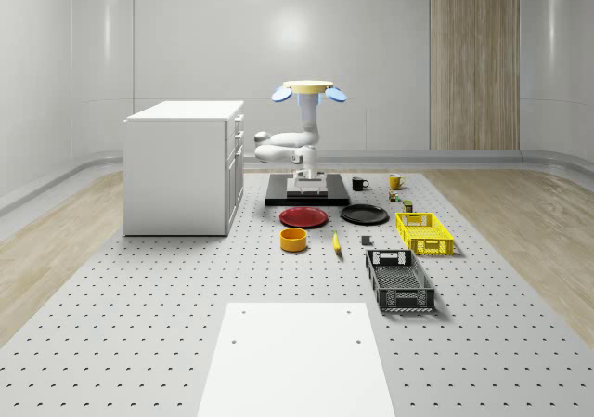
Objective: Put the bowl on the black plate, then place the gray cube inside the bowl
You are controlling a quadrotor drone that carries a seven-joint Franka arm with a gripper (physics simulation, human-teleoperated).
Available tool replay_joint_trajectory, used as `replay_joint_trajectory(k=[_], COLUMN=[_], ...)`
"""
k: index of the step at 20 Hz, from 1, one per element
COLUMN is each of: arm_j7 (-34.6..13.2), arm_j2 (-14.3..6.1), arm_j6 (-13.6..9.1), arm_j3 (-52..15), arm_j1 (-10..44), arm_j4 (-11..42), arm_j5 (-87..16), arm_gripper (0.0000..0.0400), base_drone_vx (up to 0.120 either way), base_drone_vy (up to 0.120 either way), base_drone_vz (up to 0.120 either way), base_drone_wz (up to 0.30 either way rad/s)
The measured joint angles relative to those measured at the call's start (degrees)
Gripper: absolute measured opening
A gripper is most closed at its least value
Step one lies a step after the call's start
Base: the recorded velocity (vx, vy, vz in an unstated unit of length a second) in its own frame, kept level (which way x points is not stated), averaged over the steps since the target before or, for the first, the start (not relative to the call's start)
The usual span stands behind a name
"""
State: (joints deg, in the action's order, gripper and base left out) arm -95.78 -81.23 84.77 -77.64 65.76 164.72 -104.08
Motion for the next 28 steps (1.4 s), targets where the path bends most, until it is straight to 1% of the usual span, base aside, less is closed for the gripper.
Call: replay_joint_trajectory(k=[1,17,26,28], arm_j7=[0.0,-0.4,-0.6,-0.6], arm_j2=[-0.1,-2.2,-3.2,-3.4], arm_j6=[0.1,2.0,3.0,3.2], arm_j3=[0.0,-0.4,-0.5,-0.5], arm_j1=[0.0,0.5,0.7,0.8], arm_j4=[0.0,-0.1,-0.1,-0.2], arm_j5=[0.1,0.9,1.3,1.3], arm_gripper=[0.04,0.04,0.04,0.04], base_drone_vx=[0.12,0.12,0.12,0.04], base_drone_vy=[0.0,0.0,0.0,0.0], base_drone_vz=[0.0,-0.12,-0.004,0.0], base_drone_wz=[0.0,0.0,0.0,0.0])
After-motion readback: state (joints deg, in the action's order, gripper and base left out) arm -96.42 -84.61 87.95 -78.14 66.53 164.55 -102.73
